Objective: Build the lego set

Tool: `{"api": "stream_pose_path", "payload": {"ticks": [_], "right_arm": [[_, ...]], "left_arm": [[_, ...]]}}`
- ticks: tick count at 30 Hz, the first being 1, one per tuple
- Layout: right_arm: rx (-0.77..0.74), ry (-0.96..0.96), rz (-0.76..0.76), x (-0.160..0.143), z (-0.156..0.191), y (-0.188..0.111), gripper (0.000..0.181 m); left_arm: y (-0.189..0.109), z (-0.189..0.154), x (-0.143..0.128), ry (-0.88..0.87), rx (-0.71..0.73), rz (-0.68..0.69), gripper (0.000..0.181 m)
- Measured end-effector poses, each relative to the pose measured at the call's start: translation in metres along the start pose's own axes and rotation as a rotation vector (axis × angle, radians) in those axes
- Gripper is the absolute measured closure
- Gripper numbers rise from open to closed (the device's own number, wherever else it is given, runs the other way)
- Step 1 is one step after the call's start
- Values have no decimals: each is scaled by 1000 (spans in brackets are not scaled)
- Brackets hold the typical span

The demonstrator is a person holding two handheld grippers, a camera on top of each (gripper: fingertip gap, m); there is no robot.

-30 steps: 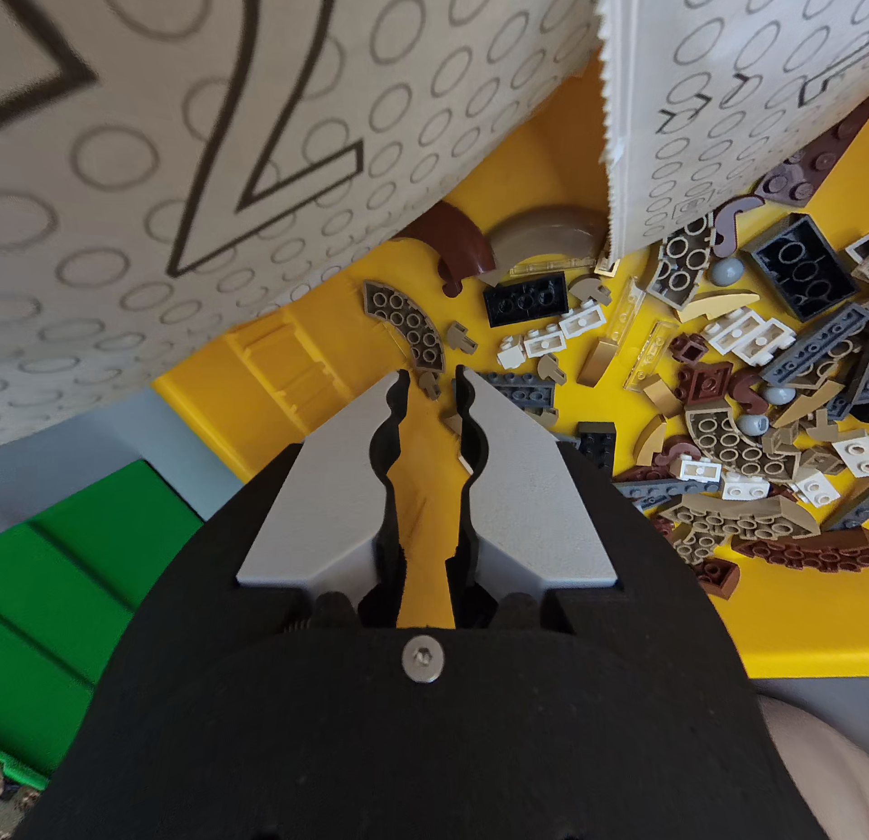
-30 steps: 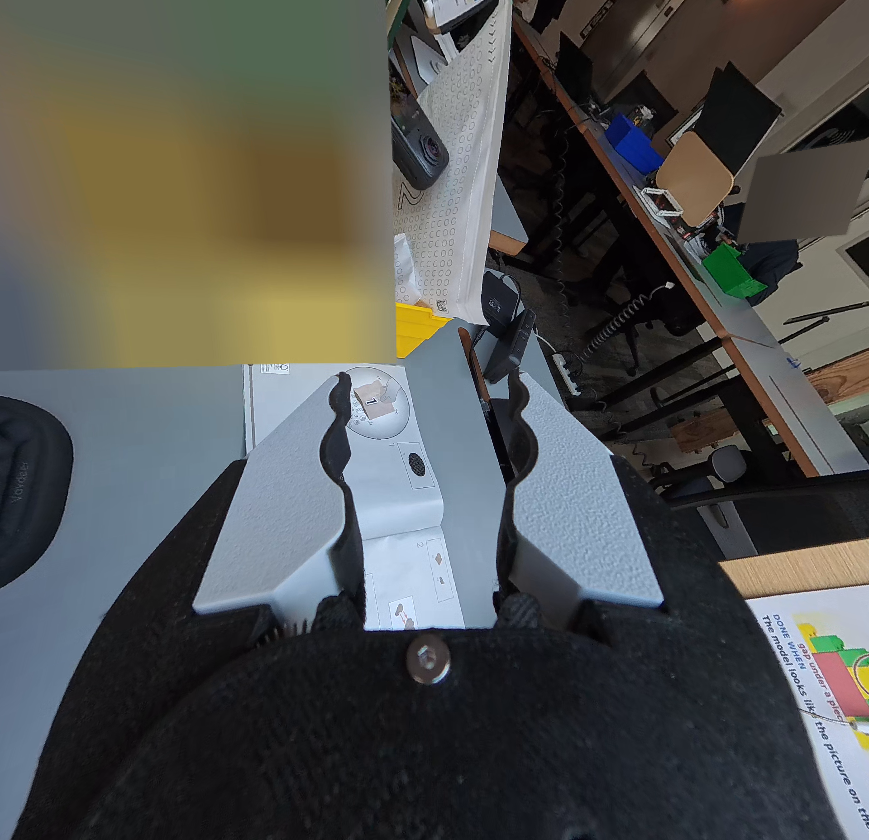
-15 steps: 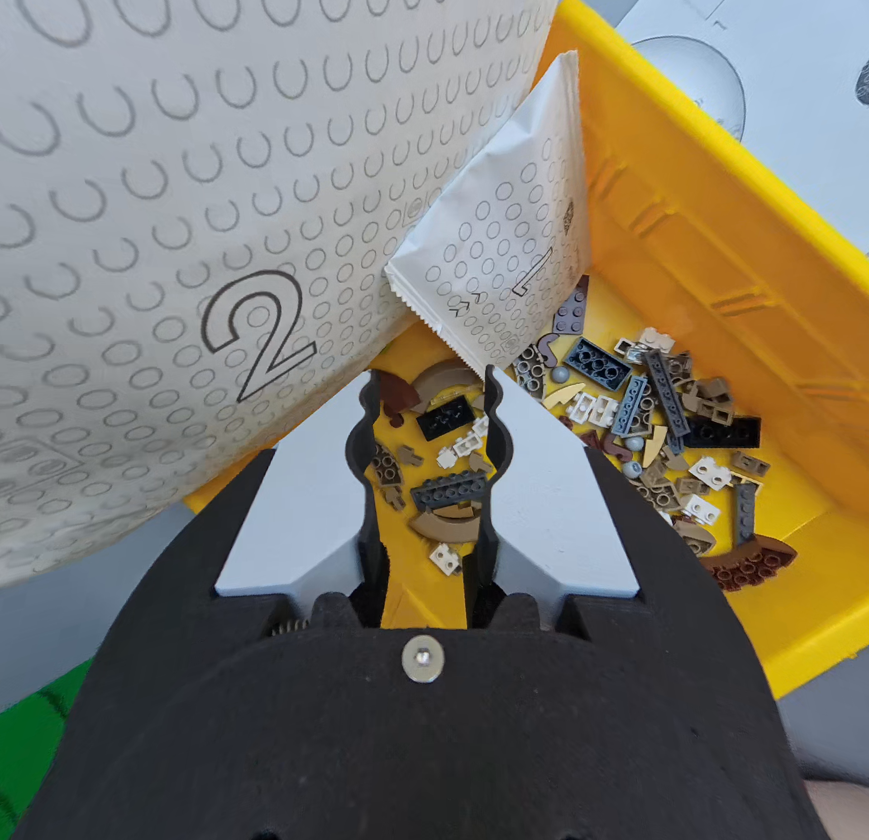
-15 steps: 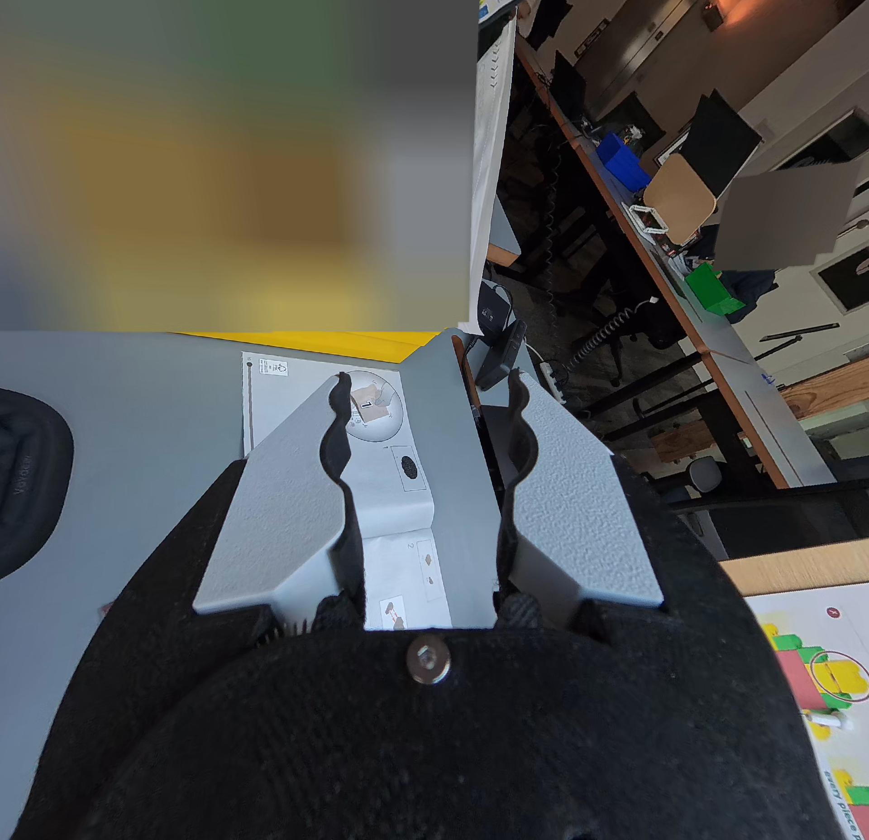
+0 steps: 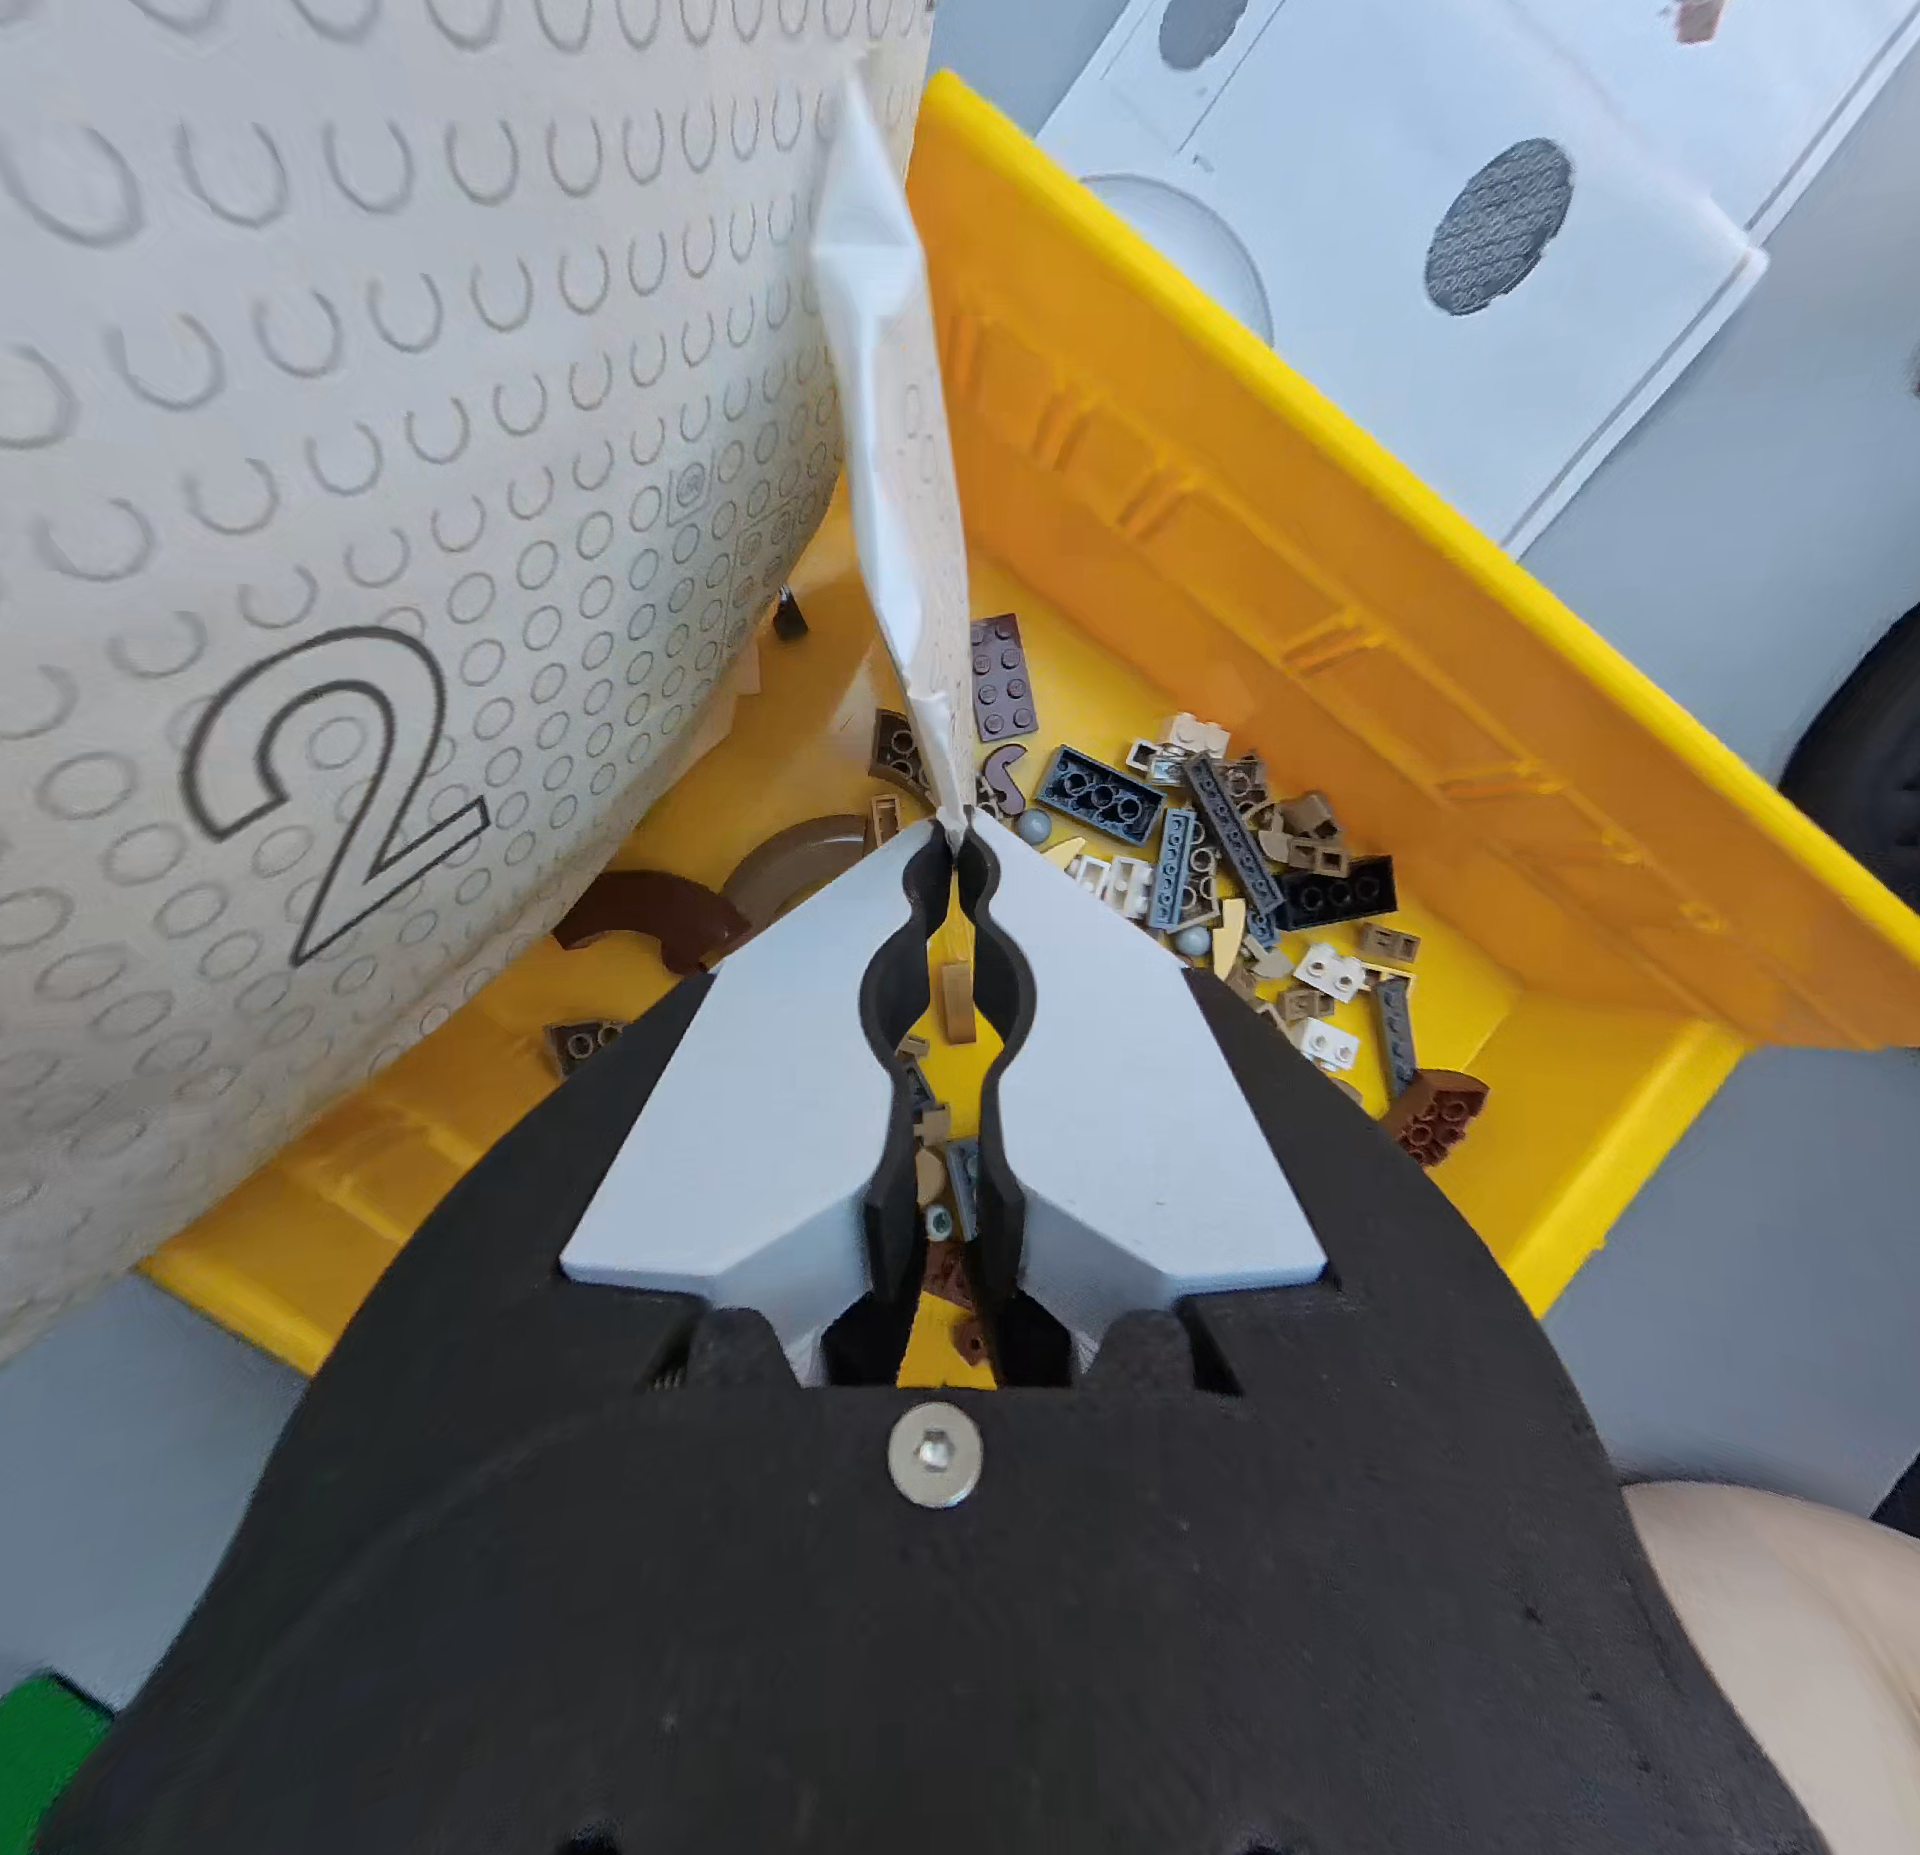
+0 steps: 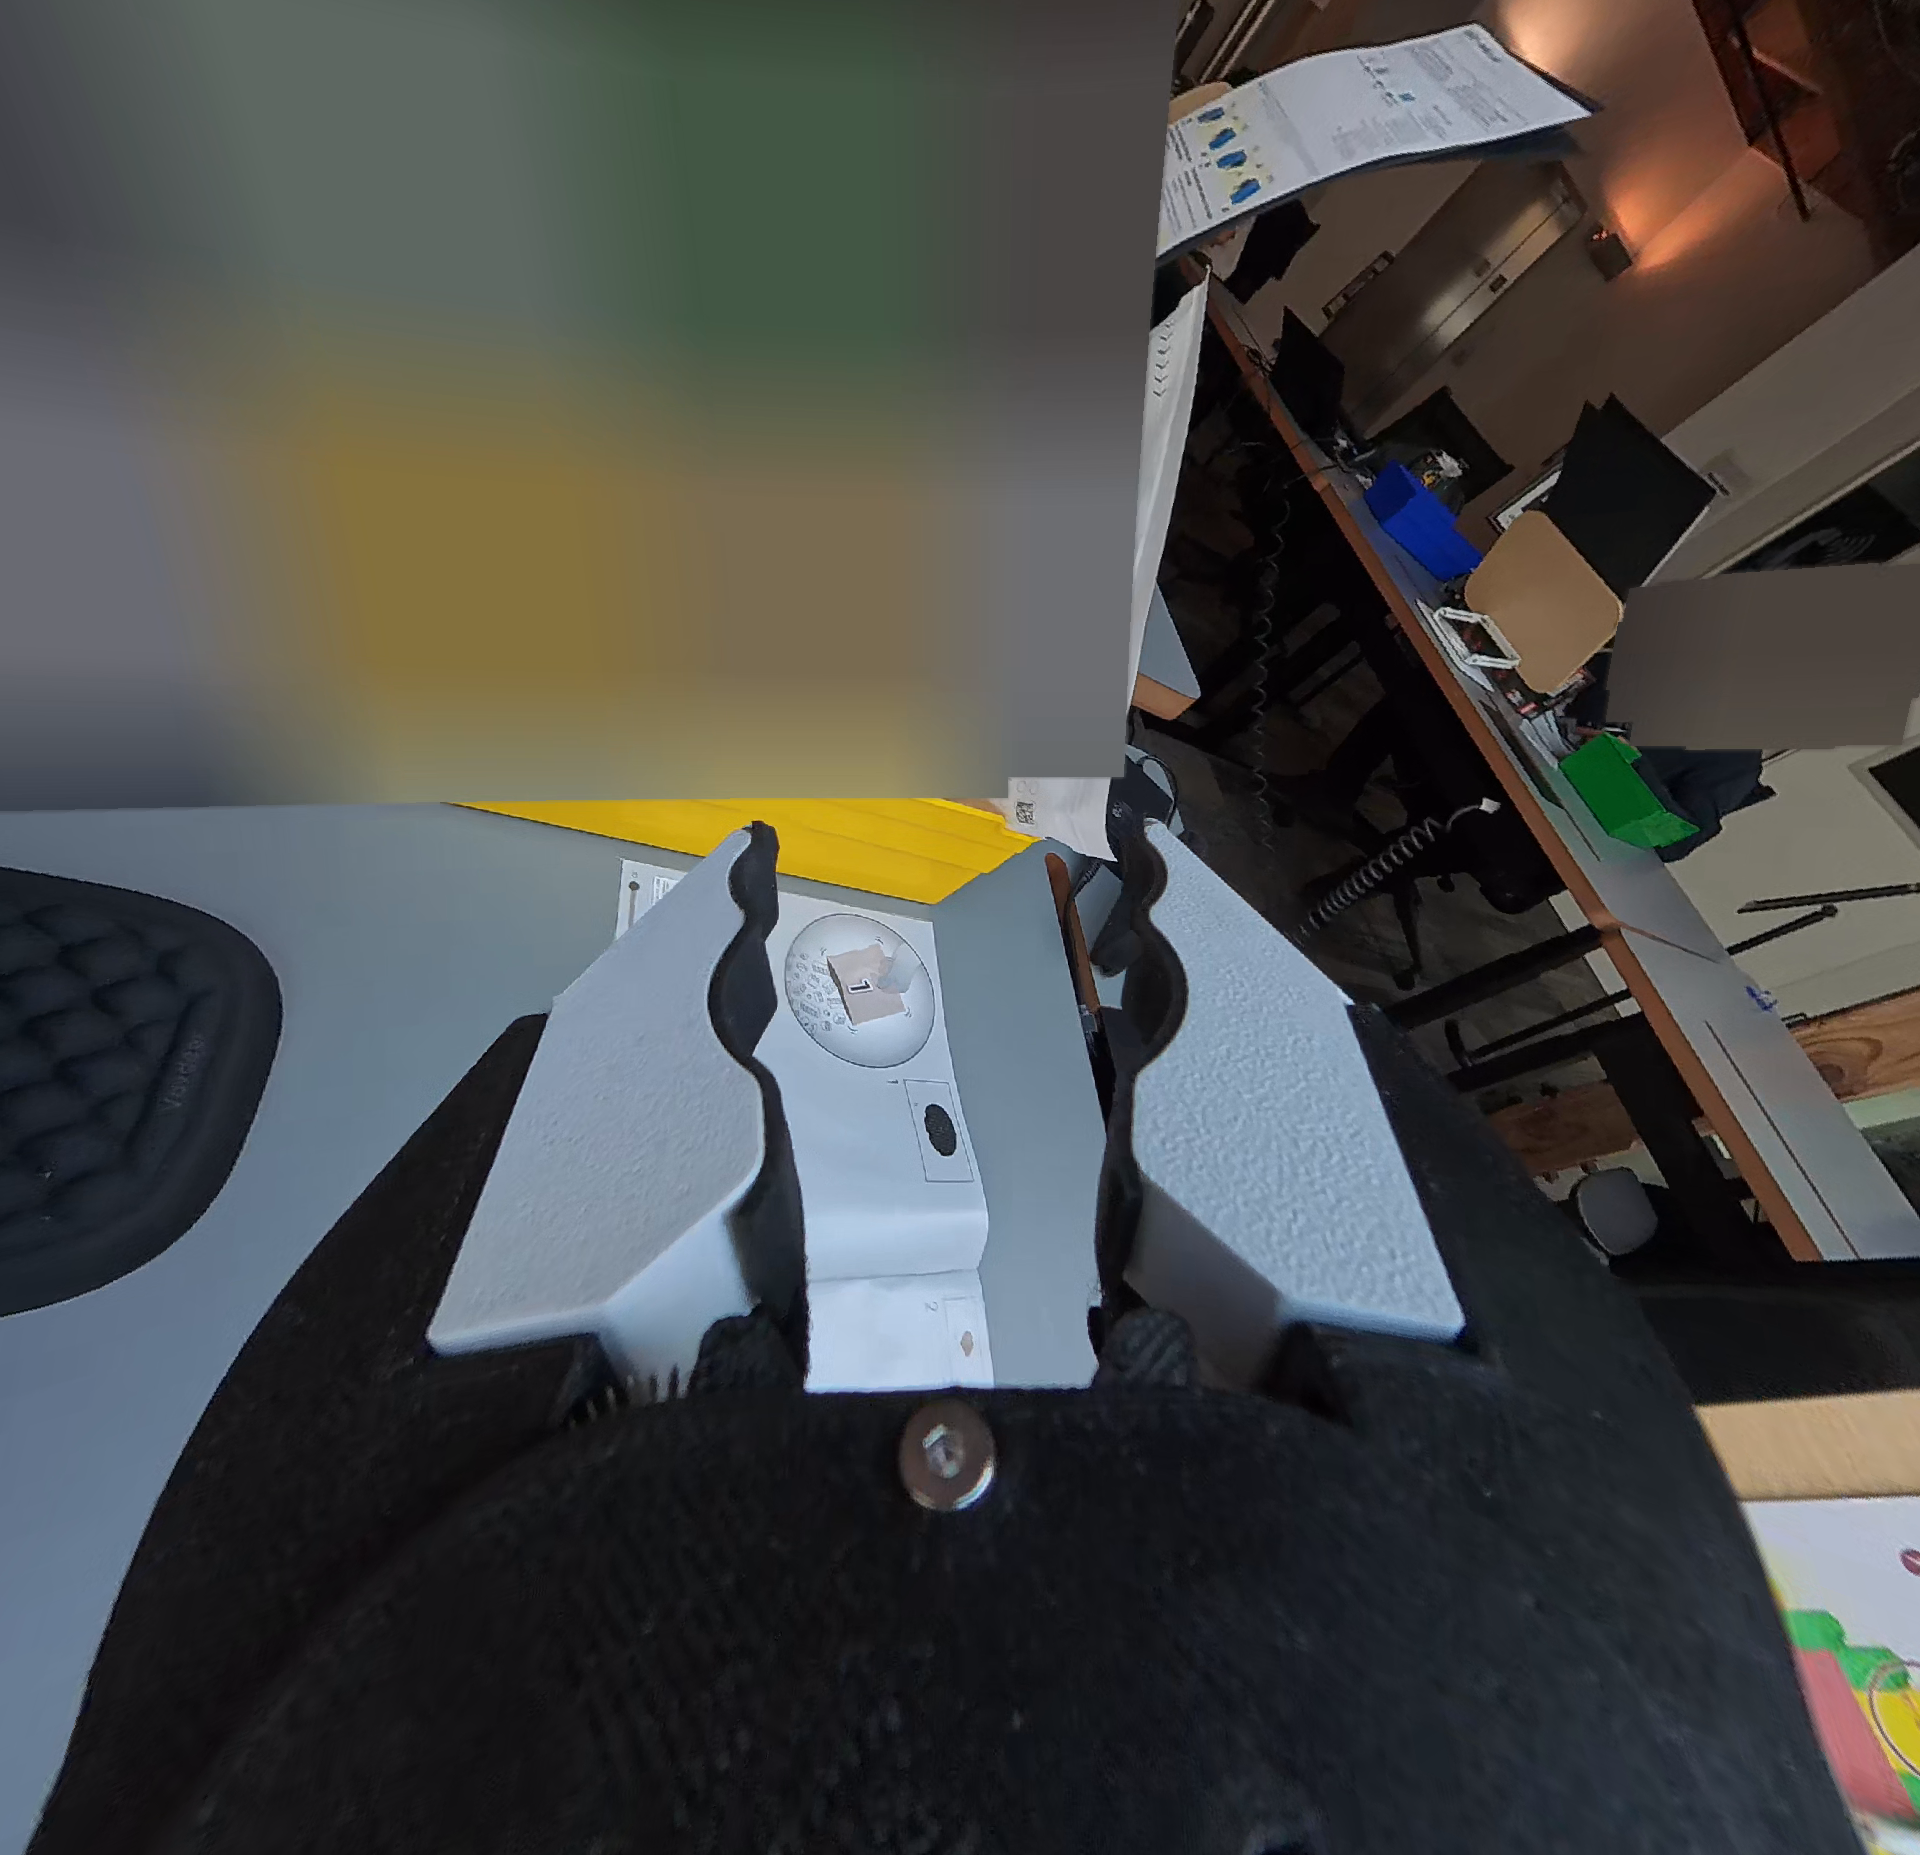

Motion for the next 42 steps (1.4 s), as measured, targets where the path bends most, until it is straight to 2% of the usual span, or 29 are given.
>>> {"api": "stream_pose_path", "payload": {"ticks": [5,8,12,14,17,19,20,22,23,25,26,28,30,32,33,34,36,38,39,41,42], "right_arm": [[30,105,-26,-14,2,19,115],[22,193,-67,-20,0,32,115],[46,321,-172,-10,3,48,97],[116,298,-200,4,8,55,98],[288,264,-10,5,20,73,108],[341,260,99,4,27,78,115],[365,260,146,3,31,77,125],[340,244,180,4,34,72,162],[340,239,164,8,36,67,174],[277,252,137,14,33,56,175],[238,266,126,16,29,49,176],[155,312,86,16,20,34,176],[82,400,27,14,10,17,176],[35,517,-59,11,1,2,176],[34,578,-113,10,-1,-4,176],[55,637,-177,11,1,-8,176],[101,685,-283,17,11,-12,176],[73,648,-283,10,18,-8,176],[64,643,-275,4,21,-5,176],[95,692,-311,0,25,0,176],[119,710,-333,-1,28,1,177]], "left_arm": [[-44,-25,24,-9,49,-102,181],[-60,-57,39,6,32,-167,181],[-56,-104,45,138,40,-67,181],[-46,-127,43,270,36,24,181],[-37,-147,48,434,47,135,181],[-39,-159,59,466,19,136,181],[-41,-164,65,461,9,130,181],[-48,-172,74,454,-9,108,181],[-51,-175,78,464,-10,85,181],[-57,-179,86,508,17,-4,181],[-61,-180,92,533,33,-94,176],[-78,-183,103,548,52,-369,163],[-103,-184,113,494,33,-706,151],[-124,-185,114,435,-27,-1034,151],[-130,-190,116,456,-74,-1150,136],[-129,-189,117,459,-59,-1188,127],[-118,-179,121,418,28,-1182,114],[-98,-189,123,432,-68,-1146,113],[-87,-193,125,455,-109,-1098,119],[-68,-198,124,493,-149,-981,152],[-61,-198,123,503,-145,-936,163]]}}
Point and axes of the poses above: each gripper's, where its closed fingertips meet, y out along the fingers, x out of its top, z = x × y across the jaws, the point moved 5 cm from there along -y, back along the fingers, and after that the axes turned 12 degrees about -z, right-handed, at the moved point
